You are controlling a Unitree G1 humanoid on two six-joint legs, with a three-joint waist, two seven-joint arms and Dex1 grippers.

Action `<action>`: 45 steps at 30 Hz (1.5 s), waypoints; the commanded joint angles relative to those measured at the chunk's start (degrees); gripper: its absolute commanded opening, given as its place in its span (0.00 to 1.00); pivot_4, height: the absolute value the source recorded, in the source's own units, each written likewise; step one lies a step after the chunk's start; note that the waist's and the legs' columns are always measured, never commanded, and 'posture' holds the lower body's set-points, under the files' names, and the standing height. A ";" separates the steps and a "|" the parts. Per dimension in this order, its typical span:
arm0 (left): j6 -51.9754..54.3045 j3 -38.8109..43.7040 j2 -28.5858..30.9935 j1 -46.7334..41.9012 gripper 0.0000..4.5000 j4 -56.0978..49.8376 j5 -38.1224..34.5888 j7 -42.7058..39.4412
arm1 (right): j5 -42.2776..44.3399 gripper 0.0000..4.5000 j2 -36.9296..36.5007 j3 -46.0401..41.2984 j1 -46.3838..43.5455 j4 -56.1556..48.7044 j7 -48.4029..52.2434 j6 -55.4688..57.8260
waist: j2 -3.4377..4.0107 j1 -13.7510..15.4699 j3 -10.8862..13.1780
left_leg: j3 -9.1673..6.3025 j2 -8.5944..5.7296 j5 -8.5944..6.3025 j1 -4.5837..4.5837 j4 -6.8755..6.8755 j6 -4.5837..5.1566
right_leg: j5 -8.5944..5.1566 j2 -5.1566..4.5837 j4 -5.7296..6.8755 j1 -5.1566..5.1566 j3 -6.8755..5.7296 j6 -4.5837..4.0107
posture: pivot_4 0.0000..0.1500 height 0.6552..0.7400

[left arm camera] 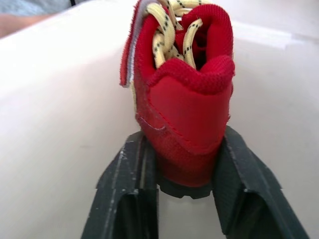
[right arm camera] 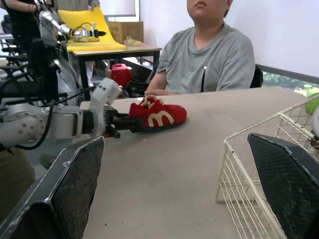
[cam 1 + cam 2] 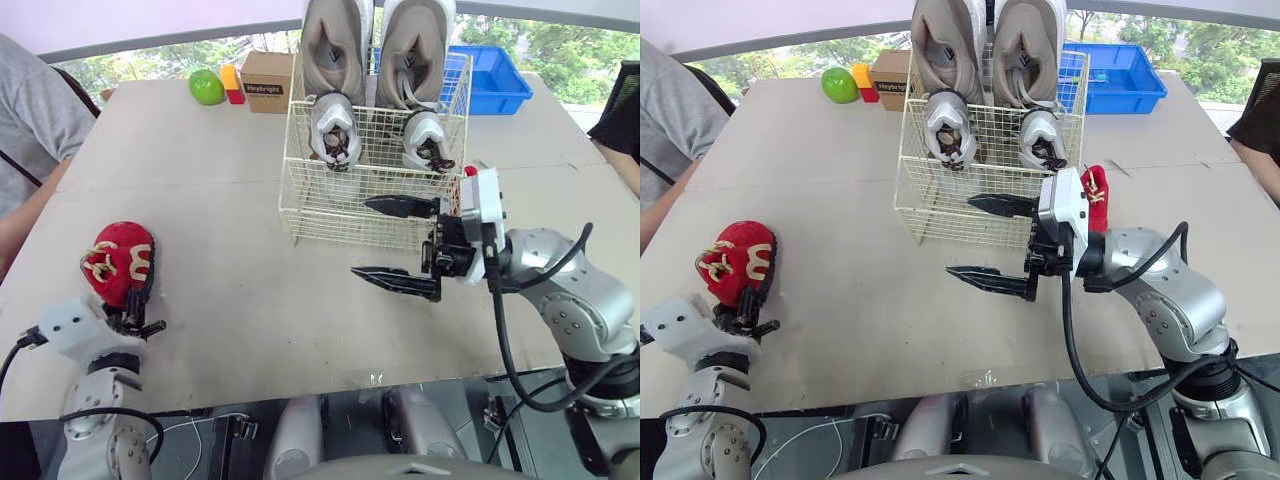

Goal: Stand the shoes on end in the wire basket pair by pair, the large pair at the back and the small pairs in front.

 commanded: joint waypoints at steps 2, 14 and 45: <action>-6.73 1.11 -0.65 -4.20 0.18 -5.41 -2.28 -1.02 | -0.78 1.00 0.57 -0.25 -1.02 -0.39 -1.69 -0.19 | -0.02 0.20 -0.01 | 0.01 0.00 0.00 -0.01 0.01 0.00 | 0.00 -0.01 0.01 0.00 -0.02 0.00 | 1.00 1.00; -4.94 -20.41 9.02 -40.26 0.15 -8.91 -8.97 -15.46 | 22.53 1.00 -10.47 -17.72 -22.75 3.60 -8.38 19.50 | -0.07 1.38 0.02 | 0.04 -0.17 -0.01 -0.10 0.12 0.02 | 0.05 0.01 -0.08 0.10 -0.06 0.03 | 1.00 1.00; -71.03 -36.46 19.19 -69.38 0.15 40.88 12.64 -61.83 | -5.78 0.04 -31.50 13.66 -51.71 29.78 29.12 32.46 | 0.68 1.33 0.44 | 0.30 -0.06 -0.08 -0.56 0.07 0.17 | 0.03 0.08 0.08 -0.64 0.08 0.03 | 1.00 1.00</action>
